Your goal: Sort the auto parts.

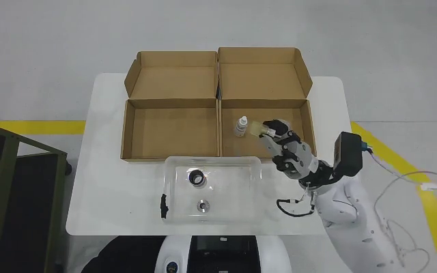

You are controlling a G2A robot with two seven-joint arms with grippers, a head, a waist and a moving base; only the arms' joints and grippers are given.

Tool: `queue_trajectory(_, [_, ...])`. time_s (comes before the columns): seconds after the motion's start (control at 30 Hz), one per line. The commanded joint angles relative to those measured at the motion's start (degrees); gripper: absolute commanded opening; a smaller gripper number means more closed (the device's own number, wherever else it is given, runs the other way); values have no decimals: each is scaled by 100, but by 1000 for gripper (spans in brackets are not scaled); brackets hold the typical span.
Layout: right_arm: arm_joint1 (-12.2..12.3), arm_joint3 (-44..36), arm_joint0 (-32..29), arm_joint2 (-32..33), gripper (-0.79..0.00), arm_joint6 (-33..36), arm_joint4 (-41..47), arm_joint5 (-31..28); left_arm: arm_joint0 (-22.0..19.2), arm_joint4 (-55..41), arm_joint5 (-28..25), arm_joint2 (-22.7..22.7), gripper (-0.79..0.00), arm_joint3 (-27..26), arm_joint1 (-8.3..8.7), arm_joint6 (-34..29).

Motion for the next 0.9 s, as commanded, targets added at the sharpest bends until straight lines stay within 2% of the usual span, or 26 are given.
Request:
queue_trajectory(0.0, [-6, 3, -4, 29, -785, -41, 53, -35, 0, 0, 0, 0, 0, 0, 0, 0])
queue_trajectory(0.33, [-34, -75, -20, 109, -785, 4, 49, -50, 0, 0, 0, 0, 0, 0, 0, 0])
queue_trajectory(0.57, [-31, -189, -63, 228, -785, 278, -446, 119, 0, 0, 0, 0, 0, 0, 0, 0])
queue_trajectory(0.87, [27, -260, -121, 394, -785, 1476, -1420, 566, 0, 0, 0, 0, 0, 0, 0, 0])
